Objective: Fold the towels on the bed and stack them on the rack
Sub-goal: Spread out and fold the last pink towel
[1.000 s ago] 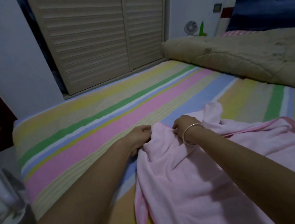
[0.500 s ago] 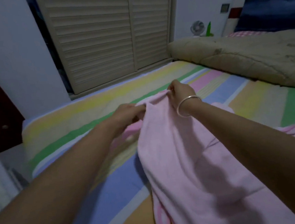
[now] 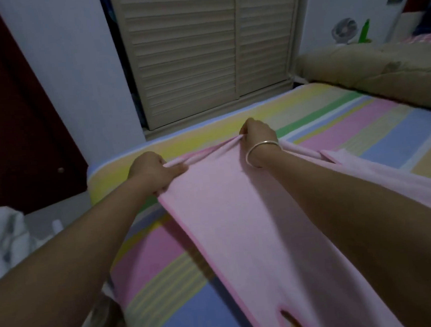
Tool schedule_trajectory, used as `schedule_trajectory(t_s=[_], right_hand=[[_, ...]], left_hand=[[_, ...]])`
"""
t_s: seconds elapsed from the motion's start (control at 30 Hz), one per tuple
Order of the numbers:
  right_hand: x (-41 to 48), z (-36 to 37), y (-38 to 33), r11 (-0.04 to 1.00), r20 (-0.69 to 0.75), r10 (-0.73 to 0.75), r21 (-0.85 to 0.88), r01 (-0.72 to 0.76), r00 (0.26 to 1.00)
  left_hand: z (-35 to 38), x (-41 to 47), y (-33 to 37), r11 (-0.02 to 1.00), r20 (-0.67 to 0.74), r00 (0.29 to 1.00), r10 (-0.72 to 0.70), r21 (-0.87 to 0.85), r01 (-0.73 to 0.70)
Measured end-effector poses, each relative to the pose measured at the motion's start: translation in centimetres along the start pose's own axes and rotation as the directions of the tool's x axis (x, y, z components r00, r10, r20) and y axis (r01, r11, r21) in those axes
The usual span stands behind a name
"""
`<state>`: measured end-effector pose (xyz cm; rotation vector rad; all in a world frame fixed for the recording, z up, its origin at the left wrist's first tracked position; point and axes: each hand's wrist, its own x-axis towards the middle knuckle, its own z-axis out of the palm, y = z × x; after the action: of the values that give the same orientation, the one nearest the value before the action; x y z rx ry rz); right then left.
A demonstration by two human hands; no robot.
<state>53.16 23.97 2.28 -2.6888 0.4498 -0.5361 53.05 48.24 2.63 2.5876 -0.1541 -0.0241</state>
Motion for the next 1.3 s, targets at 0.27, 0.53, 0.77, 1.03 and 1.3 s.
schedule_trajectory(t_s=[0.27,0.53,0.77,1.03,1.3], right_hand=[[-4.9,4.5,1.8,0.987,0.284,-0.135,0.121,0.104,0.949],[-6.8,-1.6,7.8,0.998,0.124,-0.057,-0.006,0.059,0.991],[-8.2,-8.4,17.0,0.912,0.094,0.257,-0.353,-0.209,0.962],[-5.9,-7.0,16.7,0.899,0.104,0.294,-0.367,-0.238,0.950],[1.1,-10.8,17.6,0.831,0.115,0.473,-0.389,-0.398,0.873]], left_hand=[[4.8,-1.3,-4.0,0.850,-0.222,0.968,0.120,0.526,0.015],[10.6,-3.4,4.8,0.785,-0.164,0.848,0.504,0.496,-0.371],[15.9,-6.3,15.2,0.764,0.025,0.778,0.628,0.170,-0.623],[18.7,-3.3,22.1,0.825,0.065,0.841,0.537,0.168,-0.540],[20.9,2.4,23.5,0.859,0.152,0.903,0.401,0.282,-0.428]])
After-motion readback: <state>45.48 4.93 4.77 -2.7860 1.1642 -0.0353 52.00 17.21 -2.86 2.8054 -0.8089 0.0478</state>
